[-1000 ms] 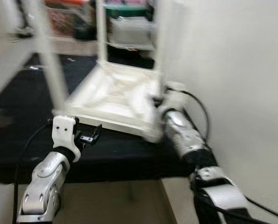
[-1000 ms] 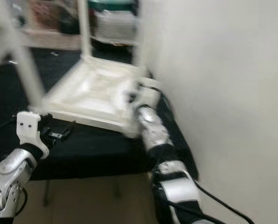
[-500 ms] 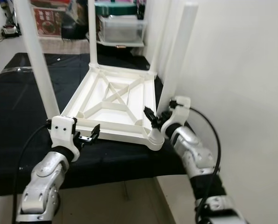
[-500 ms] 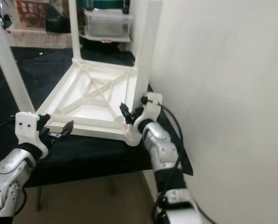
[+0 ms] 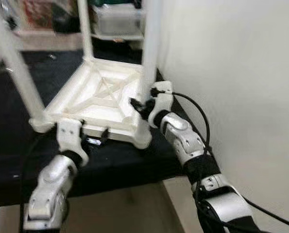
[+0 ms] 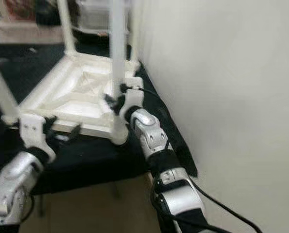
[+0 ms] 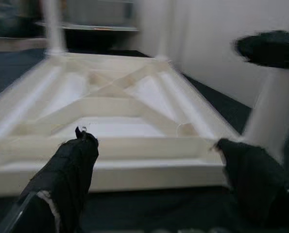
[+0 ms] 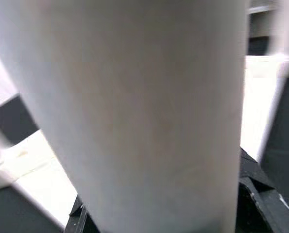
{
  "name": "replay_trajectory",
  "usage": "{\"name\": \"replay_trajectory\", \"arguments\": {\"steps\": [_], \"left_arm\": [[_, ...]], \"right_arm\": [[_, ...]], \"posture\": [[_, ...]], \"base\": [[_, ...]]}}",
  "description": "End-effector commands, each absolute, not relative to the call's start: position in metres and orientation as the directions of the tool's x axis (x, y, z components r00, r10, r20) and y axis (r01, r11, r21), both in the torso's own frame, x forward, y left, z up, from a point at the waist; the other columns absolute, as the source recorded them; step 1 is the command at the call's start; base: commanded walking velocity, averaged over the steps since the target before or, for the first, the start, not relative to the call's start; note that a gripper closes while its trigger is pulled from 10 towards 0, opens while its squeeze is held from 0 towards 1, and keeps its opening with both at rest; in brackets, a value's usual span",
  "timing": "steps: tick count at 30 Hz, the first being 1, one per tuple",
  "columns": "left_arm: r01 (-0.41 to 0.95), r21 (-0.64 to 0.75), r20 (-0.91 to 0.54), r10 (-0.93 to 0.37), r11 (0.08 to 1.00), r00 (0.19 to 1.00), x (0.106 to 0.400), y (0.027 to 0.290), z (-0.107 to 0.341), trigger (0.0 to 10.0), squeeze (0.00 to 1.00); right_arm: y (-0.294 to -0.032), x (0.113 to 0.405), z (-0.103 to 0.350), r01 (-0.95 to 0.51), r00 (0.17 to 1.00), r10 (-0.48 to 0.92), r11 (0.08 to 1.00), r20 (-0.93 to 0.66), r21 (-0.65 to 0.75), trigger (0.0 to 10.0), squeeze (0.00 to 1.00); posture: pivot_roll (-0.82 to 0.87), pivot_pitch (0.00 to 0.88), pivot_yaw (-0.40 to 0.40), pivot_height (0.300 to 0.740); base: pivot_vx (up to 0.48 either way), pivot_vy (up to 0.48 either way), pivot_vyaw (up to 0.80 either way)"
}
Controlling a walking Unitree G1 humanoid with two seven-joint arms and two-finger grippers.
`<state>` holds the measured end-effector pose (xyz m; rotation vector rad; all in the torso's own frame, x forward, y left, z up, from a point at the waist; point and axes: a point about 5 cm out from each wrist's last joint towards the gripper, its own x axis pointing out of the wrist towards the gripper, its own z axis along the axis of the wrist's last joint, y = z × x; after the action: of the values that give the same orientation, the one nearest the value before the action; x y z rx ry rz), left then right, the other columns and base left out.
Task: Building children table
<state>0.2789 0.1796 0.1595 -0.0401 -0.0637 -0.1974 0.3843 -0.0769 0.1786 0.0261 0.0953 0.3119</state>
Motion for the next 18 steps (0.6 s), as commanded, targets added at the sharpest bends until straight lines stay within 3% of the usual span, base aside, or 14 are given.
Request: {"name": "replay_trajectory", "arguments": {"steps": [1,4,8,9,11,12,13,14,15,17,18], "left_arm": [[0.198,-0.034,0.061,-0.196,0.98,0.979,0.278,0.181,0.159,10.0,0.0],[0.21,-0.033,0.057,-0.208,0.977,0.976,0.279,0.18,0.16,10.0,0.0],[0.212,-0.032,0.055,-0.21,0.977,0.976,0.28,0.18,0.16,10.0,0.0],[0.211,-0.029,0.054,-0.21,0.977,0.976,0.281,0.18,0.16,10.0,0.0],[0.211,-0.027,0.052,-0.21,0.977,0.976,0.281,0.18,0.161,10.0,0.0],[0.209,-0.025,0.051,-0.207,0.978,0.977,0.281,0.181,0.161,10.0,0.0],[0.209,-0.025,0.051,-0.207,0.978,0.977,0.281,0.181,0.161,10.0,0.0],[0.204,-0.022,0.05,-0.203,0.979,0.978,0.281,0.183,0.161,10.0,0.0],[0.198,-0.017,0.047,-0.197,0.98,0.979,0.281,0.186,0.16,10.0,0.0],[0.197,-0.015,0.046,-0.196,0.98,0.979,0.281,0.186,0.16,10.0,0.0],[0.197,-0.014,0.045,-0.196,0.98,0.979,0.281,0.187,0.16,10.0,0.0]], "right_arm": [[-0.119,0.375,0.118,-0.033,0.93,0.029,0.999,-0.367,-0.004,0.0,0.0],[-0.155,0.366,0.11,0.29,0.884,-0.288,0.956,-0.368,-0.049,0.0,0.0],[-0.147,0.359,0.117,0.262,0.909,-0.276,0.961,-0.312,-0.089,0.0,0.0],[-0.134,0.362,0.126,0.179,0.94,-0.185,0.983,-0.288,-0.046,10.0,0.0],[-0.124,0.363,0.133,0.132,0.955,-0.131,0.991,-0.266,-0.018,10.0,0.0],[-0.118,0.365,0.145,0.083,0.976,-0.081,0.997,-0.203,-0.001,10.0,0.61],[-0.118,0.365,0.145,0.083,0.976,-0.081,0.997,-0.203,-0.001,10.0,0.61],[-0.104,0.37,0.161,-0.057,0.988,0.065,0.996,-0.138,0.063,10.0,1.0],[-0.085,0.375,0.184,-0.305,0.951,0.309,0.945,-0.017,0.116,10.0,0.0],[-0.081,0.375,0.19,-0.358,0.933,0.359,0.926,0.018,0.122,10.0,0.0],[-0.077,0.373,0.198,-0.47,0.883,0.466,0.875,0.063,0.119,10.0,0.0]], "posture": [[0.05,0.0,-0.103,0.74],[0.05,0.0,-0.095,0.74],[0.04,0.0,-0.086,0.74],[0.04,0.0,-0.089,0.74],[0.05,0.0,-0.09,0.74],[0.06,0.0,-0.095,0.74],[0.06,0.0,-0.095,0.74],[0.07,0.0,-0.096,0.74],[0.08,0.0,-0.094,0.74],[0.08,0.0,-0.094,0.74],[0.09,0.0,-0.099,0.74]], "base": [[0.0,0.0,0.0],[0.0,0.0,0.0],[0.0,0.0,0.0],[0.0,0.0,0.0],[0.0,0.0,0.0],[0.0,0.0,0.0],[0.0,0.0,0.0],[0.0,0.0,0.0],[0.0,0.0,0.0],[0.0,0.0,0.0],[0.0,0.0,0.0]]}}
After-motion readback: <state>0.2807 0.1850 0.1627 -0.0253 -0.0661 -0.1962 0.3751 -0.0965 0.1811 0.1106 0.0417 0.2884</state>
